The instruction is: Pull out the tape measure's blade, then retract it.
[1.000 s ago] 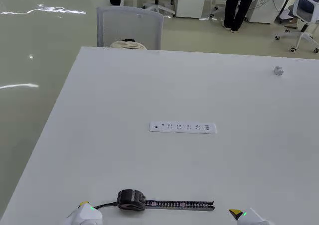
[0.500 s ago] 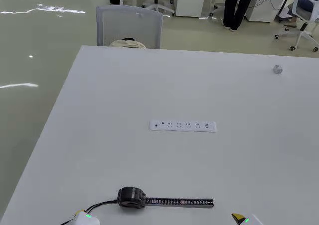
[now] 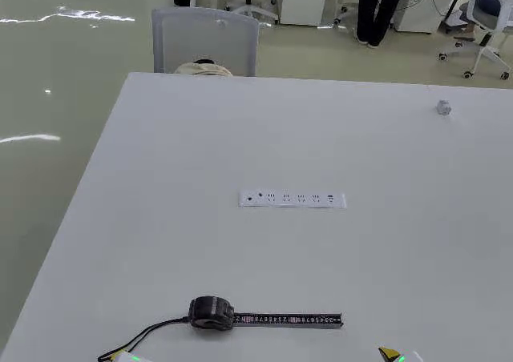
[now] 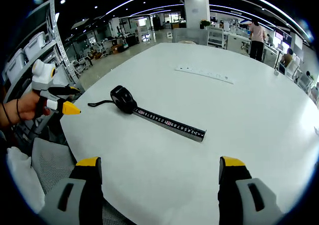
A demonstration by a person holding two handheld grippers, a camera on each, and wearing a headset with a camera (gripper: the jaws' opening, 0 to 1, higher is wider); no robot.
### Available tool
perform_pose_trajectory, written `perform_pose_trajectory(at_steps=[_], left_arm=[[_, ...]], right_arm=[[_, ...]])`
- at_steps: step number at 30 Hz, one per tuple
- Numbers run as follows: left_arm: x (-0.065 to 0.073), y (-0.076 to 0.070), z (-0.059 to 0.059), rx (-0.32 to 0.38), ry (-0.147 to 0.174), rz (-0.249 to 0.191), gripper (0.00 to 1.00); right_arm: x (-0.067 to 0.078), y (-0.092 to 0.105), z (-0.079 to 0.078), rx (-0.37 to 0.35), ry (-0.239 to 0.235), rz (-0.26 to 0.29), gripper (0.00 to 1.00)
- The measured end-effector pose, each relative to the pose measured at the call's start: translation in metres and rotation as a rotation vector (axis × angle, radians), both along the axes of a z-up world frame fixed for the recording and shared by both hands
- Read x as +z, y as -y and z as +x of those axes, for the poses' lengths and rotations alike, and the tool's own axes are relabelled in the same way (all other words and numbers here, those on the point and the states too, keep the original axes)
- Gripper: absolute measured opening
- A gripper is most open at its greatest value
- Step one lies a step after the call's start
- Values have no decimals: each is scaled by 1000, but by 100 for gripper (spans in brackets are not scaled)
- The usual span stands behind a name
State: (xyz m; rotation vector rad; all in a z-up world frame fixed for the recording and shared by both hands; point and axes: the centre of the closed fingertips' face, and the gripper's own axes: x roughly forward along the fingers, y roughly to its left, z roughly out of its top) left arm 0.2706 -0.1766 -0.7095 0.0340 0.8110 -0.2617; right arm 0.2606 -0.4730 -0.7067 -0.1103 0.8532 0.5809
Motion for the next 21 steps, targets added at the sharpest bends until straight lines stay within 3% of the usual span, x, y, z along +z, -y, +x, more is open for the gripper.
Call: perform_pose_trajectory(at_steps=[8,16,19,21], left_arm=[[16,-4,-4,33,22,21,100],[27,-2,-11,50,19,21,100],[30,-2,-13,59,14,12,100],[31,-1,-16,72,-13,4,100]], right_arm=[[6,6,-4,-39,14,-24,100],[20,9,-4,-64,42,-48,100],[26,8,-5,-68,53,-47,100],[29,7,-6,-64,57,-49,100]])
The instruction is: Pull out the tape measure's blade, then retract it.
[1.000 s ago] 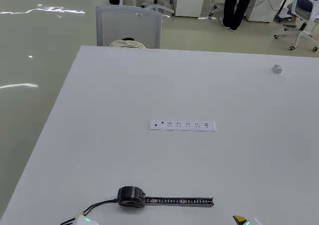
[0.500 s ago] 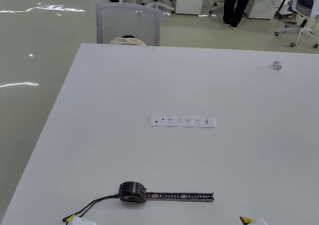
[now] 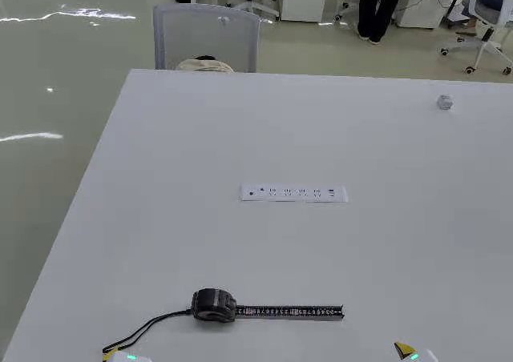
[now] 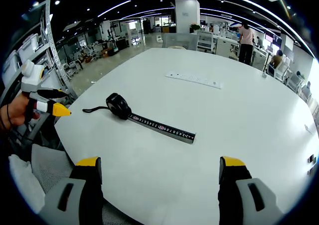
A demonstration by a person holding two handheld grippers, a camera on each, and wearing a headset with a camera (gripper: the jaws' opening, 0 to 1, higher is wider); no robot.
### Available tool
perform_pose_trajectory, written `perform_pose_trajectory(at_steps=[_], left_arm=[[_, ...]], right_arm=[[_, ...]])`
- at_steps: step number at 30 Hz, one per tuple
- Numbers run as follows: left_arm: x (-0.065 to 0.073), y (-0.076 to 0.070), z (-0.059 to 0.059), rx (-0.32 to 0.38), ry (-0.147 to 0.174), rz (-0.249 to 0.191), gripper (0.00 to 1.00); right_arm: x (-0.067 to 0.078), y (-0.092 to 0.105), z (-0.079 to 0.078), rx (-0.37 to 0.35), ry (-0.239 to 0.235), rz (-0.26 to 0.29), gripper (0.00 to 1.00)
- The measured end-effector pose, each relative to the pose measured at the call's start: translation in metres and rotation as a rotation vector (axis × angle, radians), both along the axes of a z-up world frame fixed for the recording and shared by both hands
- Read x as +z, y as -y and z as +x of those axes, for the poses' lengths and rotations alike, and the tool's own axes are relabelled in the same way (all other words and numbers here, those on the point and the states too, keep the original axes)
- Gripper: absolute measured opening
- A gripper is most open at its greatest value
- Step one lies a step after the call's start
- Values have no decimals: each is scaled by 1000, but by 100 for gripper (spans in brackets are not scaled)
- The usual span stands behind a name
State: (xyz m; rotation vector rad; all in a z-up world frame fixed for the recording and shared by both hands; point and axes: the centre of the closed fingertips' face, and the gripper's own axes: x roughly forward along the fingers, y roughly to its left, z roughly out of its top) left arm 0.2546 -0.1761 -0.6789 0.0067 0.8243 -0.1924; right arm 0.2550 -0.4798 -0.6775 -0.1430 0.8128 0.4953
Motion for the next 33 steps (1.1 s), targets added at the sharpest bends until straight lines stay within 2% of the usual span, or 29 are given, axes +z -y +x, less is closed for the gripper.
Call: perform_pose_trajectory(at_steps=[10,12,16,20,26,33], left_arm=[[7,6,-7,23,-18,-16,100],[6,8,-10,35,-26,-26,100],[8,11,-11,37,-15,-32,92],[5,15,-11,34,-21,-28,97],[4,20,-7,33,-19,-22,99],[-3,23,2,62,-15,-20,100]], right_arm=[[6,-1,-5,34,13,-22,100],[5,-1,-6,41,10,-28,100],[-2,0,-9,64,6,-56,100],[-5,0,-11,71,2,-53,100],[-11,0,-13,87,-6,-58,100],[-18,1,-6,107,-11,-62,100]])
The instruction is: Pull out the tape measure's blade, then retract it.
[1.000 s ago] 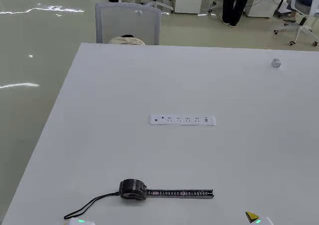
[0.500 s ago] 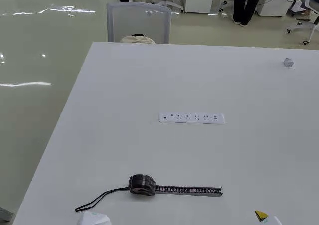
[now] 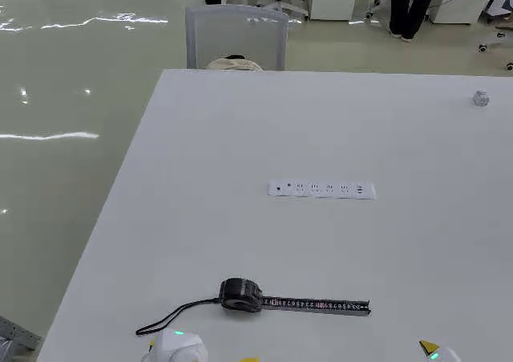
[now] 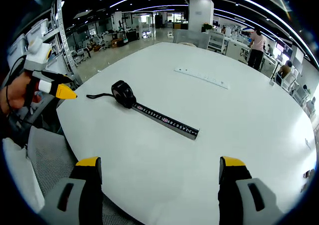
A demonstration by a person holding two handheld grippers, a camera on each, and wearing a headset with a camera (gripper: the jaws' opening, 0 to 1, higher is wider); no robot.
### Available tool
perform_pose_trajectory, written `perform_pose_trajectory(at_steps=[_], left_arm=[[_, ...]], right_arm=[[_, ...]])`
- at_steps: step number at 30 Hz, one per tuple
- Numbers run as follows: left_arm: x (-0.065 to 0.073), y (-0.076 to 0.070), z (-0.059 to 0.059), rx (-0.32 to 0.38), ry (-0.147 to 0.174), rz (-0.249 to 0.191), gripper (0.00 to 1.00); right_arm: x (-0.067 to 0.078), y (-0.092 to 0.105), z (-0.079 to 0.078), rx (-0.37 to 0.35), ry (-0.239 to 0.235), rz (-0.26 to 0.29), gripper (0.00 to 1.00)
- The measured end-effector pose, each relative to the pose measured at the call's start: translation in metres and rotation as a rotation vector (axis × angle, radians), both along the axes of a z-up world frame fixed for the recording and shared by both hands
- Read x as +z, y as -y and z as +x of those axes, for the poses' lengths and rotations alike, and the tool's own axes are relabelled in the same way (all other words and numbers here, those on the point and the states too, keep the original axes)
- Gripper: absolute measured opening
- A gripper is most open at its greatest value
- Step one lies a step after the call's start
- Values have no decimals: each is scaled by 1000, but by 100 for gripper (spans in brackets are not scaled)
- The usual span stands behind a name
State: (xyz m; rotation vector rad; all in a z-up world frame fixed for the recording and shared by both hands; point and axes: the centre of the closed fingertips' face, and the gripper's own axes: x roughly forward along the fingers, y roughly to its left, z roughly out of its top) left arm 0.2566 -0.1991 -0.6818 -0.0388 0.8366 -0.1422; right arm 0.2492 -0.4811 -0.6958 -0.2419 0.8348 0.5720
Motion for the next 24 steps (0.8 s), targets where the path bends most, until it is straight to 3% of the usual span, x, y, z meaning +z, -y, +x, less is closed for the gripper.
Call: perform_pose_trajectory(at_steps=[7,24], left_arm=[[-7,7,11,17,0,-19,100],[-19,17,34,32,-6,-11,100]], right_arm=[[-8,0,9,36,1,-6,100],[-25,3,31,96,-12,-21,100]])
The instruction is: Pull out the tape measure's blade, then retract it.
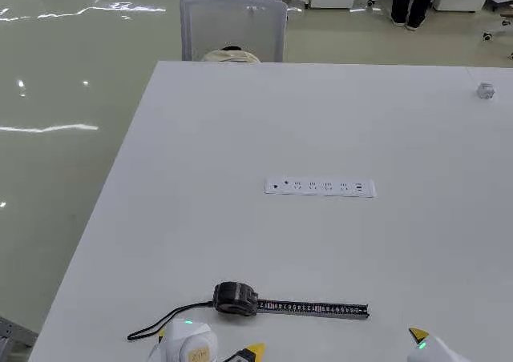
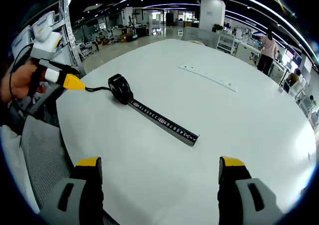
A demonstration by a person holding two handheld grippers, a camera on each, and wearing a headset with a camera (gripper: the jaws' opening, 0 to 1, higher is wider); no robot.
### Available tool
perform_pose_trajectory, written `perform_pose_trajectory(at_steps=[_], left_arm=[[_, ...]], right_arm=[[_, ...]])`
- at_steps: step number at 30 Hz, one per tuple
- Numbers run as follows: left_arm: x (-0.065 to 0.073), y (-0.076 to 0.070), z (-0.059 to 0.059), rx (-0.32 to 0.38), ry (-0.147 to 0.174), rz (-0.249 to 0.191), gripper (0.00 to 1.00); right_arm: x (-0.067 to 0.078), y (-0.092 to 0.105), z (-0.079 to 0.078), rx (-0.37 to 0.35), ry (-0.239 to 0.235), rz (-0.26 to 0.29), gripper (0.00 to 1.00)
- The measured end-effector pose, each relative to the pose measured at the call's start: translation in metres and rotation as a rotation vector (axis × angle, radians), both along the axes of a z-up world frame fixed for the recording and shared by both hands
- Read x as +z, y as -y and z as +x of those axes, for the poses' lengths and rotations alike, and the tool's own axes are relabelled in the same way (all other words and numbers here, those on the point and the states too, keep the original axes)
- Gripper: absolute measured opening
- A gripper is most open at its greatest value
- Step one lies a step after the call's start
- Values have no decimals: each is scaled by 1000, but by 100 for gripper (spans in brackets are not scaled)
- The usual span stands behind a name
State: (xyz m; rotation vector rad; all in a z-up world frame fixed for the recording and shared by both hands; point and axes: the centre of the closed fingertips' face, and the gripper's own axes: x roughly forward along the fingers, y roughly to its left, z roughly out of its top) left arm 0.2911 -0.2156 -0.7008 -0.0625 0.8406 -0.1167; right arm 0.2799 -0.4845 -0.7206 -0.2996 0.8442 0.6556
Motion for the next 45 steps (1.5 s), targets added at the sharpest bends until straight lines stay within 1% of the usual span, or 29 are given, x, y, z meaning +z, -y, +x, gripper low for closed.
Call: perform_pose_trajectory(at_steps=[2,5,8,15,21,23,24,27,28,32,34,35,37,42,44,45], left_arm=[[0,-1,3,13,9,-1,100],[-2,-2,6,22,11,4,100],[-4,-2,10,30,14,5,99],[-12,4,20,28,11,11,99],[-18,10,26,15,9,9,99],[-20,13,28,10,10,12,98],[-22,13,29,10,9,13,98],[-28,15,34,7,8,10,98],[-29,16,35,7,9,7,98],[-30,18,41,13,23,13,97],[-31,18,44,18,32,12,97],[-32,18,46,20,35,14,96],[-33,17,50,25,40,23,95],[-40,17,57,36,38,21,94],[-39,17,58,45,45,11,93],[-40,17,60,46,45,13,93]], right_arm=[[-2,0,2,12,-2,-5,100],[-6,0,5,37,-1,-20,99],[-10,0,9,53,-5,-21,99],[-23,1,21,92,-13,-38,98],[-29,4,28,109,-23,-47,97],[-31,4,30,111,-31,-40,95],[-33,4,30,120,-35,-47,93],[-35,1,34,129,-39,-37,92],[-36,1,34,134,-37,-45,92],[-39,-3,37,154,-47,-48,91],[-40,-5,38,174,-50,-53,91],[-43,-6,39,184,-55,-56,91],[-44,-10,39,202,-57,-58,90],[-49,-10,45,230,-64,-69,87],[-53,-10,44,254,-77,-77,87],[-54,-9,46,262,-73,-88,87]])
